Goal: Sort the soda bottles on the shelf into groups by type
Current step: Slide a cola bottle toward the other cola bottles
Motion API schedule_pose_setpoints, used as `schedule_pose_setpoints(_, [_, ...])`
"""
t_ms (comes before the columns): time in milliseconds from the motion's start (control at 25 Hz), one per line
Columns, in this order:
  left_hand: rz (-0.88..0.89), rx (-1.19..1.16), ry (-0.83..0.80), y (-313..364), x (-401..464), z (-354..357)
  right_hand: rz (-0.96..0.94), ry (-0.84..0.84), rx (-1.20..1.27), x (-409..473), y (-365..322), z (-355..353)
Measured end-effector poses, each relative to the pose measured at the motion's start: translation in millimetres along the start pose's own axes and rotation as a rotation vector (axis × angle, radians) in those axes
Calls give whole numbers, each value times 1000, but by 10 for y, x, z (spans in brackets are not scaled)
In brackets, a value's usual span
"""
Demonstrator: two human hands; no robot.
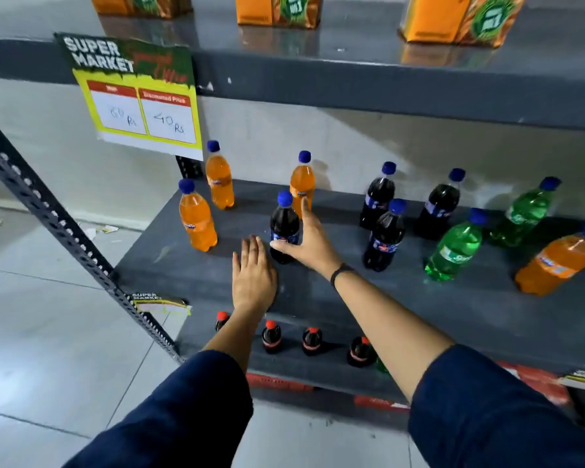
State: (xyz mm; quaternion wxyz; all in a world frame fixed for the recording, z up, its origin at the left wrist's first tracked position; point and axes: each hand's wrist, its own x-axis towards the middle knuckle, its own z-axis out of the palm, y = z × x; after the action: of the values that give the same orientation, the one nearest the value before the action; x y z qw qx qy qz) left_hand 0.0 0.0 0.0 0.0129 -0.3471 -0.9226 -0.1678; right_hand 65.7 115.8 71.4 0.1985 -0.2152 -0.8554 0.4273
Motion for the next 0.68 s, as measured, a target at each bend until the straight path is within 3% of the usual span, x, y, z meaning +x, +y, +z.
schedule_pose_setpoints(120, [5, 34, -12, -39, 51, 31, 14, -9, 34, 111, 53, 111])
schedule_pose_setpoints(360, [27, 65, -57, -44, 60, 35, -7, 233, 37, -294, 142, -27])
schedule_pose_setpoints(680, [24, 82, -70, -57, 78, 65, 227, 588, 19, -1490, 661, -1167])
